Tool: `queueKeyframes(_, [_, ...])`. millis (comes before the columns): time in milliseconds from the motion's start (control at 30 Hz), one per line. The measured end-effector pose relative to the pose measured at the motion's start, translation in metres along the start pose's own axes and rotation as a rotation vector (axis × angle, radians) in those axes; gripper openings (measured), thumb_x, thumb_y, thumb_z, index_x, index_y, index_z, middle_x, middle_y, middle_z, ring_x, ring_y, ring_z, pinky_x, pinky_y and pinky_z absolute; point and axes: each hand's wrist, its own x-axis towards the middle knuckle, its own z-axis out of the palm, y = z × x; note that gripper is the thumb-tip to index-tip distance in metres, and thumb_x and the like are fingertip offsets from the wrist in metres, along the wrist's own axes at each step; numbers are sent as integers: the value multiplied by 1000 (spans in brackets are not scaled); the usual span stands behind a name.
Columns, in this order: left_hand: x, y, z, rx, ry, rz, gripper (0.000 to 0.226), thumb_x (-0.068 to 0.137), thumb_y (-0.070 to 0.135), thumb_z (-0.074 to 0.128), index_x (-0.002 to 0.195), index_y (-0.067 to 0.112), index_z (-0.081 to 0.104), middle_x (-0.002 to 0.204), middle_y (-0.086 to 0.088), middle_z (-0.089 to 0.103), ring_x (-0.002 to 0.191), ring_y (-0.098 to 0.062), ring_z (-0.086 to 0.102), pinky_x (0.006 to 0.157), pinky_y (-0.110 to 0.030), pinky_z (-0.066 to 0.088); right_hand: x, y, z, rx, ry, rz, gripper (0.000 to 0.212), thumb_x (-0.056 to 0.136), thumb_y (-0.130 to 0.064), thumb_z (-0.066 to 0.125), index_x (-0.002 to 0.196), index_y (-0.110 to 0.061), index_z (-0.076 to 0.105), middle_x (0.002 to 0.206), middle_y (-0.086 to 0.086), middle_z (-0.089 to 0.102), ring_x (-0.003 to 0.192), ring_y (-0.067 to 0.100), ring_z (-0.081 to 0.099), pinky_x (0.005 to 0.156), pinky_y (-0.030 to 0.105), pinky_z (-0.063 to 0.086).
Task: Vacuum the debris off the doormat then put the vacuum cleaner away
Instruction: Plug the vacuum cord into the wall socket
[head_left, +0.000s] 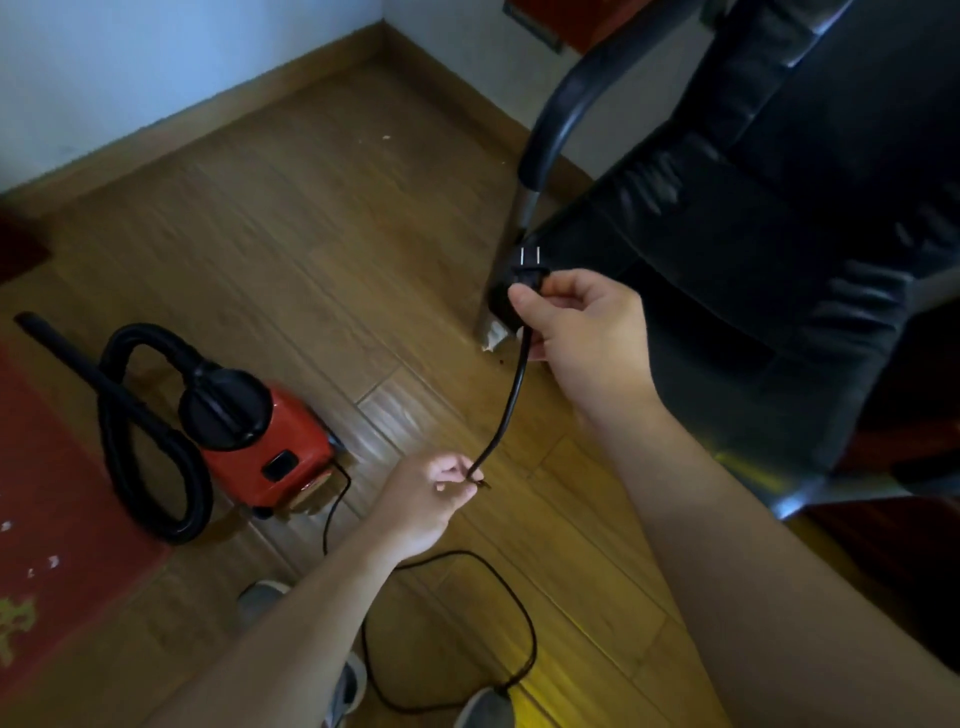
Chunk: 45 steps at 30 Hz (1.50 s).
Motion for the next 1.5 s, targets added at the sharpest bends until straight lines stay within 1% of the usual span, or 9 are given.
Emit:
queueKeyframes(200, [-22,30,24,144,-15,65,21,100,22,65,89,39,71,105,13,74,108,-5,68,95,-22,54,-17,-6,-59,108,86,0,9,92,-23,74,95,-16,71,74,-4,67,71,14,67,73,42,64])
queueKeyframes(433, [-52,77,35,202,-83,122,20,99,23,65,95,40,74,106,12,76,106,-5,70,98,-35,57,-44,-28,-121,175,188,7,9,95,-25,70,96,-17,69,72,-3,69,69,12,68,66,29,62])
queueKeyframes(533, [-65,99,41,265,-154,149,18,102,30,59,101,42,72,110,14,74,107,-2,68,96,-24,56,-57,-36,-142,193,242,6,8,95,-25,70,94,-17,69,69,-3,69,67,12,68,66,30,62])
queueKeyframes(633, [-78,117,50,340,-229,175,18,104,32,55,103,42,69,110,16,73,105,4,66,81,-6,49,-74,-37,-159,202,293,2,8,94,-25,71,94,-17,70,68,-4,69,66,13,68,68,34,63])
queueKeyframes(933, [-117,154,75,455,-439,301,20,103,30,56,94,46,65,98,13,71,97,-3,69,90,-36,60,-140,-39,-211,303,501,72,9,97,-15,66,92,-23,67,74,-2,69,70,13,68,68,29,58])
queueKeyframes(1067, [-147,183,89,499,-540,334,19,105,42,50,94,43,65,99,16,71,97,1,68,89,-35,60,-177,-52,-244,324,574,95,5,97,-14,66,99,-14,71,72,-2,72,70,15,70,68,33,59])
queueKeyframes(1200, [-173,215,110,555,-590,383,20,105,41,50,99,36,68,99,18,72,98,3,67,90,-33,59,-215,-66,-283,336,645,103,7,97,-14,66,99,-14,73,71,-3,74,72,16,72,80,44,63])
queueKeyframes(1400, [-206,264,163,647,-638,492,19,102,29,58,115,32,72,102,20,72,102,4,66,96,-23,53,-264,-76,-347,373,735,48,11,97,-12,66,89,-20,69,61,-9,70,61,7,69,67,29,59])
queueKeyframes(1500, [-223,285,198,641,-646,514,19,102,24,59,111,38,68,98,16,73,99,3,67,90,-19,53,-281,-70,-389,393,767,55,7,96,-14,67,92,-19,70,69,-5,72,66,10,71,71,33,62])
